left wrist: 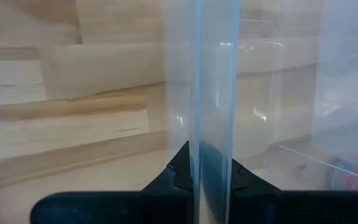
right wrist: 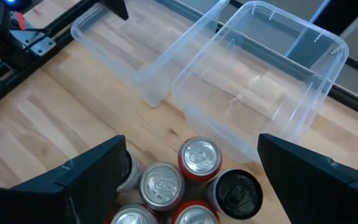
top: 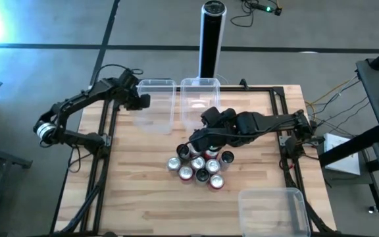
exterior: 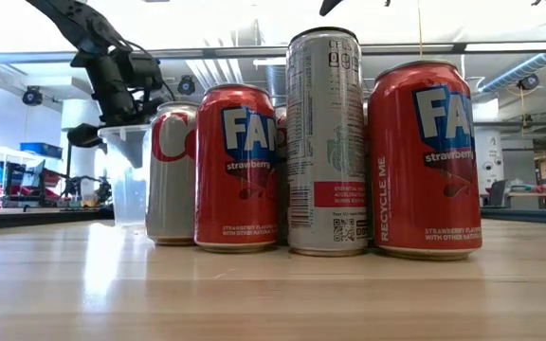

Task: Sort soda cans
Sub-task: Move the bottom left white bin to the left side of the center white bin

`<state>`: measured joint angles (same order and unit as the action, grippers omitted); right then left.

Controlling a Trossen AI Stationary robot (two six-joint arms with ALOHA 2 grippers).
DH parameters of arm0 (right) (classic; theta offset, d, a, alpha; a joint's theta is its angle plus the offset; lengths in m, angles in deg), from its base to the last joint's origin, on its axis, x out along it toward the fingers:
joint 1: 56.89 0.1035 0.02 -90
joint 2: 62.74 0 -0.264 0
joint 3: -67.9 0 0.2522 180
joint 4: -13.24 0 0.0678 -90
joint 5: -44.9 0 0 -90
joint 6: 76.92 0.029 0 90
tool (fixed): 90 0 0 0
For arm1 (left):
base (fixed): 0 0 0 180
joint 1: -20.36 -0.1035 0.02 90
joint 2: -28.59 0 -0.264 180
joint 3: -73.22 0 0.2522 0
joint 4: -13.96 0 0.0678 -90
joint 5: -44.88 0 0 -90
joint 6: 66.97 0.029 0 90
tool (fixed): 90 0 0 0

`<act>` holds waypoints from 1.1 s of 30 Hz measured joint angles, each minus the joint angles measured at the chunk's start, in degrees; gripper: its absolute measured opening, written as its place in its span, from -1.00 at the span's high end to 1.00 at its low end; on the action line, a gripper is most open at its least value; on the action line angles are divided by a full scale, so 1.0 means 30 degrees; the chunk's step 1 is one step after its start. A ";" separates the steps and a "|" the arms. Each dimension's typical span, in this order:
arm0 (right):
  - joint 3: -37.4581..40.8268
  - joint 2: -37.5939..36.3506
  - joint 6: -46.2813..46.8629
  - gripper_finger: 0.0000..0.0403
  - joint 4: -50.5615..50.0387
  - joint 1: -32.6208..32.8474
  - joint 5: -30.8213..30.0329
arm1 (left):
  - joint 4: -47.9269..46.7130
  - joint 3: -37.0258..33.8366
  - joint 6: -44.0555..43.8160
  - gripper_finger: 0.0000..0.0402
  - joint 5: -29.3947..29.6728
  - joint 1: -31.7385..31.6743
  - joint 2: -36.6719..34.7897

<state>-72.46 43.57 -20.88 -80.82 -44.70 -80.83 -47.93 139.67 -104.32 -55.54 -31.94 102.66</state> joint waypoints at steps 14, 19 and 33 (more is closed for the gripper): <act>0.0058 0.0000 0.0632 -0.78 0.0001 0.0465 0.0087 | 0.0913 0.0036 -0.0285 0.97 0.0159 0.0006 0.0458; 0.0131 0.0000 0.0793 -0.78 0.0008 0.0471 0.0095 | 0.1016 0.0036 -0.0217 0.80 0.0291 0.0003 0.0432; 0.0138 0.0000 0.0858 -0.78 0.0030 0.0471 0.0080 | 0.0980 0.0007 -0.1725 0.59 0.0348 -0.0005 0.0352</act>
<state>-72.05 43.57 -18.31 -80.73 -43.29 -80.59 -44.99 139.69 -109.50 -54.49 -31.96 103.72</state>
